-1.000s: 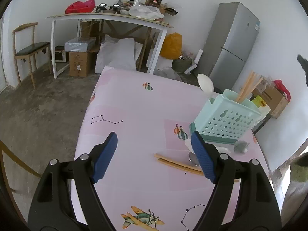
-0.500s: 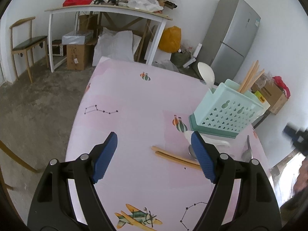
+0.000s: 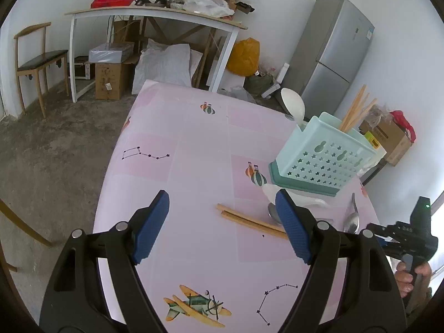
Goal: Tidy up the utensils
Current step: 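Tilt the right tool over the holder and release the metal spoon into it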
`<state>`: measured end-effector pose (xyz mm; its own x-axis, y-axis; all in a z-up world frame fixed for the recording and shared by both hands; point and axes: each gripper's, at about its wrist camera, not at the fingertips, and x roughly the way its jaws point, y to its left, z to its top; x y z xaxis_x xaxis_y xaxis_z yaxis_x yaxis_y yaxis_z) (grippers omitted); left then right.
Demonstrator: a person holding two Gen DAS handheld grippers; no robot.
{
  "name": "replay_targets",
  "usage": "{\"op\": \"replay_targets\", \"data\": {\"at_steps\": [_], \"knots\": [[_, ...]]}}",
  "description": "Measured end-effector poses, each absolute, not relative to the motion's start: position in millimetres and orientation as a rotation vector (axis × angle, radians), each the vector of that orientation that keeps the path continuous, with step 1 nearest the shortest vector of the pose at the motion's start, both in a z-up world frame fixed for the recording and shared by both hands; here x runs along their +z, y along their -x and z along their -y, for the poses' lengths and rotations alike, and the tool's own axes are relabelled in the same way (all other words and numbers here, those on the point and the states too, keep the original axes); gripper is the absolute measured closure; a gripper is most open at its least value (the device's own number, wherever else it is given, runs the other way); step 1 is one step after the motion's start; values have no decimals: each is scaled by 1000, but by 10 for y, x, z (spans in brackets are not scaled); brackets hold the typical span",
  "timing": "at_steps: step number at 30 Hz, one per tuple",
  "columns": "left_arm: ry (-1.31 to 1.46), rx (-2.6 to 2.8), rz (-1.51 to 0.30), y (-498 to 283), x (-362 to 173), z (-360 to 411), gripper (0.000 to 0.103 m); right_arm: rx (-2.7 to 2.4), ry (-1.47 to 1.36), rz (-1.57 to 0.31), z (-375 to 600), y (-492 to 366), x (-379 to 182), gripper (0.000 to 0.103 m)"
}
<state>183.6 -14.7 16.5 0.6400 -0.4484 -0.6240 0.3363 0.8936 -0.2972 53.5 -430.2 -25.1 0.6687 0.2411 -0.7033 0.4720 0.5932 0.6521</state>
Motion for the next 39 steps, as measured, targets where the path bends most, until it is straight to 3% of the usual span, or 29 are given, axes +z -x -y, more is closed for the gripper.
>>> {"op": "replay_targets", "data": {"at_steps": [10, 18, 20, 29, 39], "knots": [[163, -439, -749, -1795, 168, 101, 28, -129, -947, -810, 4346, -837, -384, 57], [169, -436, -758, -1808, 164, 79, 28, -87, -1019, -800, 4335, -895, -483, 96], [171, -437, -759, -1812, 163, 77, 28, -73, -1050, -778, 4345, -866, -470, 99], [176, -442, -770, -1814, 136, 111, 28, 13, -1181, -663, 4428, -566, -130, 99], [169, -451, -766, -1784, 156, 155, 28, 380, -1254, -479, 4247, -596, 813, 99]]}}
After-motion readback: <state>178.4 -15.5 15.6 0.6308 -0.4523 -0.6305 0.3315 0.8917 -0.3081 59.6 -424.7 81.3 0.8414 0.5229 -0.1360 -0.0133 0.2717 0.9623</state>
